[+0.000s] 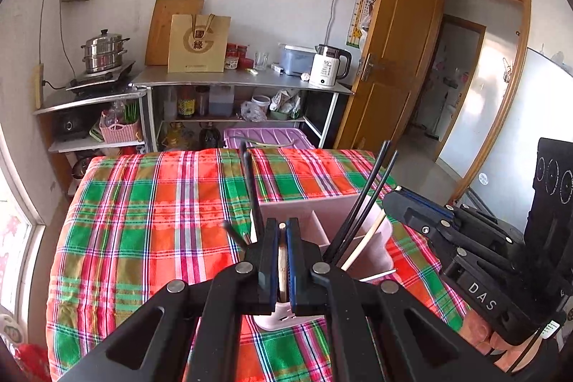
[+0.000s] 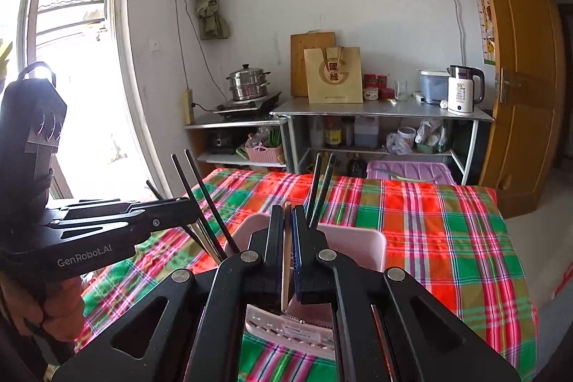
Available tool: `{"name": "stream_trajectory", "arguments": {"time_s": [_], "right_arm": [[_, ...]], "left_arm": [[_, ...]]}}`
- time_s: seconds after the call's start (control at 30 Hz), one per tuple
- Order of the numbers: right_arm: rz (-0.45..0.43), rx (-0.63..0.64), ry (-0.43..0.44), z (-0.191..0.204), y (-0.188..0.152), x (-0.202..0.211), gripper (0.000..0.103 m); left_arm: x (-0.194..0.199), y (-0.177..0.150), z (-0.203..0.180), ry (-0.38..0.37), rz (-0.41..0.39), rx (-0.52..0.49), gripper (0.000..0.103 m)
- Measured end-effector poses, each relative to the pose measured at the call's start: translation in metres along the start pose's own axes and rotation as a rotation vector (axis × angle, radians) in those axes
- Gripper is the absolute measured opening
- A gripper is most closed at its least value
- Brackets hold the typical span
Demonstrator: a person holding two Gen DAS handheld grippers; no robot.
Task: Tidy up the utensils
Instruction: 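Lower both chopsticks into the basket and open both tools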
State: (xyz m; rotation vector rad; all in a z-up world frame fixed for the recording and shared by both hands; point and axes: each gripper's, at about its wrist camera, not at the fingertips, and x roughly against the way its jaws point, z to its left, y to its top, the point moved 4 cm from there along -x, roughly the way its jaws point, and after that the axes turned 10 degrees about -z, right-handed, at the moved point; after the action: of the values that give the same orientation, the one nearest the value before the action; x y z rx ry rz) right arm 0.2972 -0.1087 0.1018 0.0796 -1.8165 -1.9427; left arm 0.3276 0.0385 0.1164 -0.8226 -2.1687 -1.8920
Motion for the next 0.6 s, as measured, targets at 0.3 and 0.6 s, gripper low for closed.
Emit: {"name": "stream_trajectory", "arguments": {"time_s": [0.3, 0.6], "right_arm": [[0.039, -0.012, -0.003, -0.003, -0.006, 0.002, 0.005], [-0.025, -0.030, -0.003, -0.007, 0.008, 0.044, 0.013]], "left_arm": [[0.002, -0.007, 0.000, 0.024, 0.007, -0.011, 0.004], [0.044, 0.004, -0.007, 0.028, -0.071, -0.005, 0.016]]}}
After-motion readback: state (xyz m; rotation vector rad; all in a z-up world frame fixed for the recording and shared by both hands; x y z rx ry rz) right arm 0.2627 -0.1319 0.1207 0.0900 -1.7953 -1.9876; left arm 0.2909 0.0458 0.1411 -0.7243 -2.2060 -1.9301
